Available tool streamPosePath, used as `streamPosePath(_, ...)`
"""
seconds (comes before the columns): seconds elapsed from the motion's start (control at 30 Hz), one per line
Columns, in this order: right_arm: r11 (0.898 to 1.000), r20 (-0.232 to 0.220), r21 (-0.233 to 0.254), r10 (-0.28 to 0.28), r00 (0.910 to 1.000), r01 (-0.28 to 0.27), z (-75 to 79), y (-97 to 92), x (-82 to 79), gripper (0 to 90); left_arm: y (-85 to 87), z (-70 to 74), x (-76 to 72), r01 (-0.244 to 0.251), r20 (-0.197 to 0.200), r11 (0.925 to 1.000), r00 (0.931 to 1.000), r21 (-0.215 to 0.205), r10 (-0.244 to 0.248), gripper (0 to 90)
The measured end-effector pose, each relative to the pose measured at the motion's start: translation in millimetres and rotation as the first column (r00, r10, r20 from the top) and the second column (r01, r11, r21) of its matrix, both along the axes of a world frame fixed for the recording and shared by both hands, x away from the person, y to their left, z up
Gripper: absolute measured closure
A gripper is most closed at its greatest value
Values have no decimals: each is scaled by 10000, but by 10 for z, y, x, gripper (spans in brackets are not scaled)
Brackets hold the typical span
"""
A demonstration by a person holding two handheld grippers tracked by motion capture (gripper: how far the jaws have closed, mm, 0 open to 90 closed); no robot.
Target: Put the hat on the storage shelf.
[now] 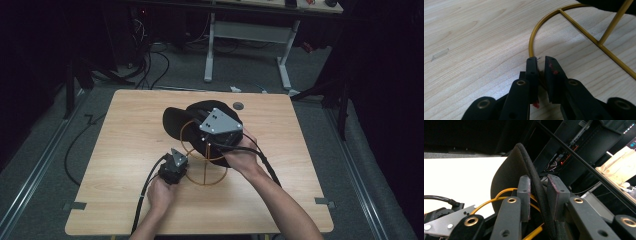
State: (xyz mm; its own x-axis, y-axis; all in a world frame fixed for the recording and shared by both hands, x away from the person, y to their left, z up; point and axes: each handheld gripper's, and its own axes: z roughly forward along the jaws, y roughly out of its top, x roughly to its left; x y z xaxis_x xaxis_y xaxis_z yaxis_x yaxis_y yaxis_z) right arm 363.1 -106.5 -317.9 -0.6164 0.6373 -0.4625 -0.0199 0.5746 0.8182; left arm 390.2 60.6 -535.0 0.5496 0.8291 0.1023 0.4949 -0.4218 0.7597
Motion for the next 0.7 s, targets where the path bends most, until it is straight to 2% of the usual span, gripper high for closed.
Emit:
streamPosePath(0.17, 9993, -38, 295, 209, 9998, -208, 10, -18, -13, 684, -12, -1, -6, -16, 84, 9999, 10000, 115, 15, 817)
streamPosePath(0.23, 9992, -4, 329, 246, 9997, -245, 16, -18, -21, 672, -19, -1, -10, -15, 112, 9999, 9999, 161, 13, 818)
streamPosePath(0.27, 9990, -13, 356, 271, 9996, -271, 21, -16, -30, 661, -14, 3, -11, 22, 115, 9995, 9999, 316, -26, 819)
streamPosePath(0.43, 9990, -138, 321, 331, 9994, -326, 18, -25, -24, 630, -22, 1, -13, 8, 161, 9994, 9999, 333, -13, 819)
streamPosePath(0.57, 9972, -424, 695, 306, 9986, -276, 22, -72, -1, 541, -23, 0, -13, -3, 168, 9995, 9999, 313, -2, 819)
streamPosePath(0.7, 9939, -524, 1038, 435, 9977, -379, 51, -110, -2, 509, -22, 0, -13, -1, 162, 9995, 9999, 304, -4, 819)
